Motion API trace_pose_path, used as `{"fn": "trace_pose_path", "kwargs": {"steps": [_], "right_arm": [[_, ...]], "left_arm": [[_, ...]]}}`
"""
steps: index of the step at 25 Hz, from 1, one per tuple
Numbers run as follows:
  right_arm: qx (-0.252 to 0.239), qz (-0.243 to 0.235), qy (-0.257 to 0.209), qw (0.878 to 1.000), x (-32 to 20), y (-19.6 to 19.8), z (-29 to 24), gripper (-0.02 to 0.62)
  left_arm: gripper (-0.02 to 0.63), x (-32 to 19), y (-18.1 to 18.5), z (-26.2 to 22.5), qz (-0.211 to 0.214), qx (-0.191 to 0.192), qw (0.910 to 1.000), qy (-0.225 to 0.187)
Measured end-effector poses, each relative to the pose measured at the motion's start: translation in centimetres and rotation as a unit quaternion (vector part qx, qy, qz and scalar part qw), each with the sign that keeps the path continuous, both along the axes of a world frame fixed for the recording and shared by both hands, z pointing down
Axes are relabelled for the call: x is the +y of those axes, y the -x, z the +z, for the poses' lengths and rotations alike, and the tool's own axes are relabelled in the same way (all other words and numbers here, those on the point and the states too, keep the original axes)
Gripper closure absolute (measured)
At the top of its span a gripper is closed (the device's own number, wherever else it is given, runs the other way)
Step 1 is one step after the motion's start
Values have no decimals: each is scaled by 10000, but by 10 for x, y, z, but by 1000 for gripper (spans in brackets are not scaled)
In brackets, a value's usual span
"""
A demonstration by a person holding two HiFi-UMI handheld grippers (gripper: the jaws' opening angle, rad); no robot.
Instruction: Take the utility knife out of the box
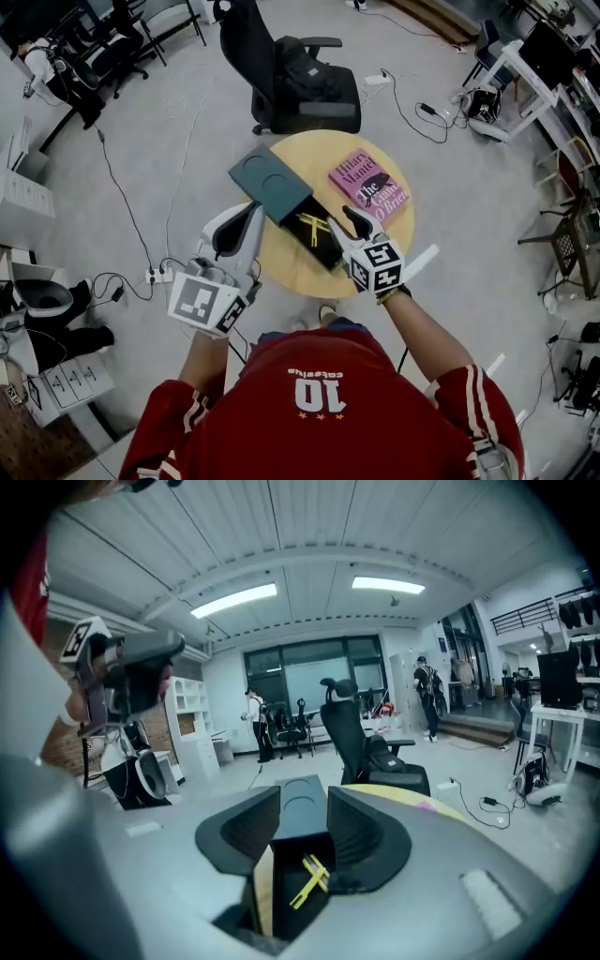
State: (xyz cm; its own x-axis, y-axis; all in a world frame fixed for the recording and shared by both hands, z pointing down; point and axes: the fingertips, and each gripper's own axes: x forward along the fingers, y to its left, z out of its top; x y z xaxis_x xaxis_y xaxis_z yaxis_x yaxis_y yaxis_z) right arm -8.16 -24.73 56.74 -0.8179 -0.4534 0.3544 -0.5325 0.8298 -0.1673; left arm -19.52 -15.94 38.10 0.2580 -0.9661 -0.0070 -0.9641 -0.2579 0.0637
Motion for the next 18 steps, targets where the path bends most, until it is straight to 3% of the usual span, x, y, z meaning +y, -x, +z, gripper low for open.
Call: {"fn": "trace_pose_path", "kwargs": {"steps": [9,18], "right_arm": [[1163,-203,876,9891,10,21,135,451],[2157,-331,1571,9632,17,39,216,451]], "left_arm": [[603,-4,12,19,-144,35,9997,206],[603,-7,25,32,-264,75,9988,413]]}}
